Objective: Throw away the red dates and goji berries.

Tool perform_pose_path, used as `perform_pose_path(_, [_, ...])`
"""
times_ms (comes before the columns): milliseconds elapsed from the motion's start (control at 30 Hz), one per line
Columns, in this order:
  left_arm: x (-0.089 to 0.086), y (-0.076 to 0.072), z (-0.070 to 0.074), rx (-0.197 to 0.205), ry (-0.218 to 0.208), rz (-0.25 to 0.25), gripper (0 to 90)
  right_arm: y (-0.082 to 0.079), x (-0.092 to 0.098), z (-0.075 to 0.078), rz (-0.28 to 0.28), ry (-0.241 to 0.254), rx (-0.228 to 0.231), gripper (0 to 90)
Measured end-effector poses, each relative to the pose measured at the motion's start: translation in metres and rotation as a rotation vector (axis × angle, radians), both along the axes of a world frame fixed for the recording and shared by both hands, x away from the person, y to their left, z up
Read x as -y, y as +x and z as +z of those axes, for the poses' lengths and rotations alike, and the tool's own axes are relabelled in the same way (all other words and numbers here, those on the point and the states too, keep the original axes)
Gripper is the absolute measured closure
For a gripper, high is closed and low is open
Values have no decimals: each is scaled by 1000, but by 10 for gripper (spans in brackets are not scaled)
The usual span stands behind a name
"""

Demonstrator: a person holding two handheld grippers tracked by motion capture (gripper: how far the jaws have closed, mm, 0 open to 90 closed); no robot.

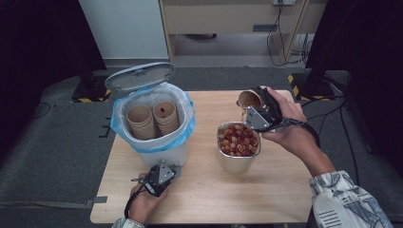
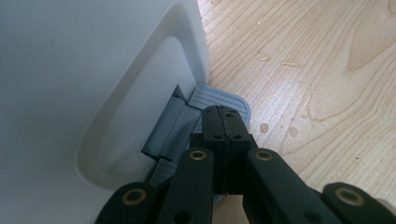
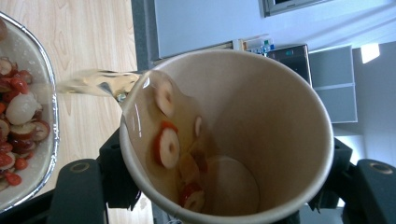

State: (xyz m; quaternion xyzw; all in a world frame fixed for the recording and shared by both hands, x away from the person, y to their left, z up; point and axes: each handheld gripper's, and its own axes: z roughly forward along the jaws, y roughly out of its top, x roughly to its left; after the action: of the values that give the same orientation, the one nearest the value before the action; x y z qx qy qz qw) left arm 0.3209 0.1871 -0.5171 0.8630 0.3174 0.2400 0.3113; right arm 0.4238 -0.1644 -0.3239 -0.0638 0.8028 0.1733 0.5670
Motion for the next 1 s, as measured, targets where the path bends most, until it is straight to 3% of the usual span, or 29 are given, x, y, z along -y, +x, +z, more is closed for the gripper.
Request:
perform_pose_path(600, [0,0,0,0,-2,1,899,-2,3,7,1,-15,54,292])
perform_pose_path(800, [0,0,0,2,1,-1,899,0,3,18,0,-15,71,292])
perform_pose_path(933, [0,0,0,0,-2,0,899,0,0,26,1,-37,90,293])
perform_pose_path(1000, [0,0,0,1,3,-2,899,0,-2,30,-2,-70,112,293])
